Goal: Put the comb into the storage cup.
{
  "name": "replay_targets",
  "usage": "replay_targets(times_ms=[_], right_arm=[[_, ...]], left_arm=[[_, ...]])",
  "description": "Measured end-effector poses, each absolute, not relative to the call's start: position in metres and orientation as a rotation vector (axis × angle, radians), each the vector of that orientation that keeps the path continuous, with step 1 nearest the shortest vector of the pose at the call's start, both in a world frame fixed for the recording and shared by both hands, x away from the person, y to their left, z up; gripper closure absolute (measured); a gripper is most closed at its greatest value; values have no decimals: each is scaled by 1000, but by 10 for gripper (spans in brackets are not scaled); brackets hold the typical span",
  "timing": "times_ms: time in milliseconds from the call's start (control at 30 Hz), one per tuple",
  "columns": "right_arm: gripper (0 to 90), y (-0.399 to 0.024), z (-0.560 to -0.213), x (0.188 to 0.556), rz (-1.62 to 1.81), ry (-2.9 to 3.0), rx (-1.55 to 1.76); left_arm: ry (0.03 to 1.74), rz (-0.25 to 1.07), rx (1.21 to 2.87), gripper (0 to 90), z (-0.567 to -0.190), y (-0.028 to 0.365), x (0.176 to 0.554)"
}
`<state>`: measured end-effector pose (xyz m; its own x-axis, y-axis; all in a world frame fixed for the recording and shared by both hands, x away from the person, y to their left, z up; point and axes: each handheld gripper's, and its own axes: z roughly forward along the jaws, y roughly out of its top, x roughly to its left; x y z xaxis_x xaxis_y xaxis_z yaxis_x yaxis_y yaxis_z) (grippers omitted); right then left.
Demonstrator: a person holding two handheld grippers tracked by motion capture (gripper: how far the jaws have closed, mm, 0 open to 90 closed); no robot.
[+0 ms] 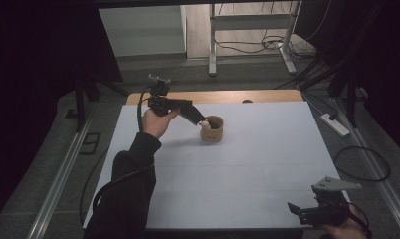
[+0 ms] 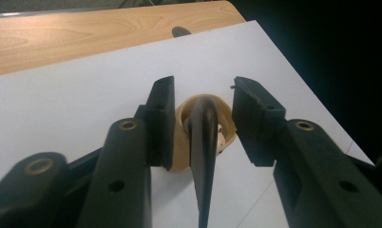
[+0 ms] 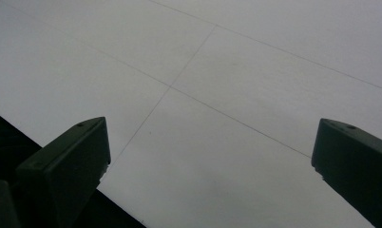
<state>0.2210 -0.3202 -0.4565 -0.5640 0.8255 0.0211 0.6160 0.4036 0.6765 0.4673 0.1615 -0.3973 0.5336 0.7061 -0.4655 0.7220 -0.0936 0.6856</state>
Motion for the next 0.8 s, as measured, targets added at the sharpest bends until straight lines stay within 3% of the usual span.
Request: replay_targets(times_ms=[800], right_arm=[[0,-320,-456,221,934,2347,1249]], left_arm=[[1107,157,1816,169,-394,166,454]])
